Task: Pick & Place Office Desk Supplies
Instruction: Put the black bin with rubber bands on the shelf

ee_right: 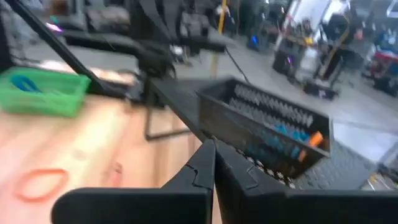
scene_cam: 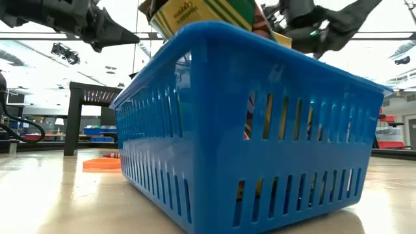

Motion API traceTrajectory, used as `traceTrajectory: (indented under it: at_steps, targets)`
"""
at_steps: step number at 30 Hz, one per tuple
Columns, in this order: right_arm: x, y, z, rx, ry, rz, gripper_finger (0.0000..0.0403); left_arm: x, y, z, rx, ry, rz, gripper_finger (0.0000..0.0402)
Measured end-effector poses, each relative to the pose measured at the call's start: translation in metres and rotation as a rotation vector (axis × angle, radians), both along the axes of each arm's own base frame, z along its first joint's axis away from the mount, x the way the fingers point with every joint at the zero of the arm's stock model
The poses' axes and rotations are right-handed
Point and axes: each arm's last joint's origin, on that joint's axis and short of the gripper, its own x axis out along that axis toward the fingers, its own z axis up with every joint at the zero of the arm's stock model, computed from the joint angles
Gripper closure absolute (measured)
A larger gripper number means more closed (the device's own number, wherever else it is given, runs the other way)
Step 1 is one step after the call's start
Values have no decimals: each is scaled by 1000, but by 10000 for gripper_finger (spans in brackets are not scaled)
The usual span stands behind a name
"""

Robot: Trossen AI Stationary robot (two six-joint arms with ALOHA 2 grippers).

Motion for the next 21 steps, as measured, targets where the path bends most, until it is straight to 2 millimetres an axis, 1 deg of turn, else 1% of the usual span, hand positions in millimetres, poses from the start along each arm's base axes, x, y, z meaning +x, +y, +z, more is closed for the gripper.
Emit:
traceTrajectory:
  at_steps: [3, 5, 7, 10, 15, 18, 21]
  targets:
    - [20, -15, -6, 15, 34, -24, 394, -6, 2, 1, 11, 13, 25, 397]
    - [31, -23, -12, 32, 60, -39, 398, -13, 4, 4, -6, -11, 43, 397]
    - [38, -30, -17, 39, 80, -55, 399, -21, 8, 5, -26, -16, 103, 397]
    - [47, -40, -15, 26, 74, -96, 399, -33, 13, 3, -52, -9, 194, 398]
    - [51, -51, -14, -8, 118, -185, 401, -47, 17, -2, -114, -7, 240, 400]
    - [52, -56, -9, -15, 99, -199, 401, -50, 21, -7, -135, 20, 300, 400]
    - [52, -60, -8, -11, 106, -202, 401, -49, 26, -10, -150, 32, 338, 400]
